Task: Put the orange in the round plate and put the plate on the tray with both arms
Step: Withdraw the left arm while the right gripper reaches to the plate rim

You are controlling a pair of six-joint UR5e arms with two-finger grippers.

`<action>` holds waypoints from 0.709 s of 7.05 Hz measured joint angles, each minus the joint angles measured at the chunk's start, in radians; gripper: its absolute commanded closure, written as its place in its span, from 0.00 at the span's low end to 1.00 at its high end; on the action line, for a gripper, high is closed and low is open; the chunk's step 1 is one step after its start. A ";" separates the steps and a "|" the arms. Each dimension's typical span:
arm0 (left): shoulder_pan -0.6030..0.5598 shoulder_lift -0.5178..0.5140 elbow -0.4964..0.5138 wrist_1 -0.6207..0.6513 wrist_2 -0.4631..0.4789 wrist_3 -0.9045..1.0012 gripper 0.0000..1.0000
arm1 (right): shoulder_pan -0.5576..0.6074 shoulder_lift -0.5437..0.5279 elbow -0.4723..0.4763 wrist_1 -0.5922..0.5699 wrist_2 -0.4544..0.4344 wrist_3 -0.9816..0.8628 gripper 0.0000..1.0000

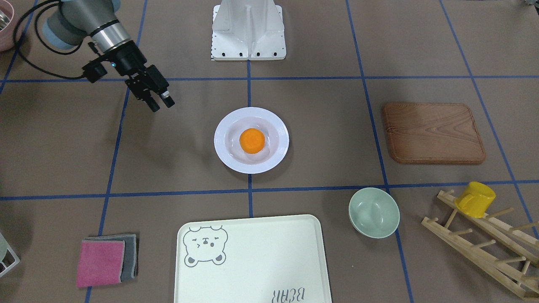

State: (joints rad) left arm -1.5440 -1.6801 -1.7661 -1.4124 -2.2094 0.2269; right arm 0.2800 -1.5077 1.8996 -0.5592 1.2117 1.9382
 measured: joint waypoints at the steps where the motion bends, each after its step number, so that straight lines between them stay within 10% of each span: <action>1: -0.005 0.010 0.002 -0.002 -0.011 0.001 0.01 | -0.075 0.071 -0.074 0.001 -0.088 0.070 0.12; 5: -0.008 0.045 -0.001 -0.005 -0.063 0.007 0.01 | -0.123 0.209 -0.230 -0.004 -0.172 0.148 0.41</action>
State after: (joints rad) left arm -1.5521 -1.6353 -1.7668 -1.4172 -2.2723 0.2334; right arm 0.1570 -1.2987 1.6694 -0.5634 1.0397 2.0865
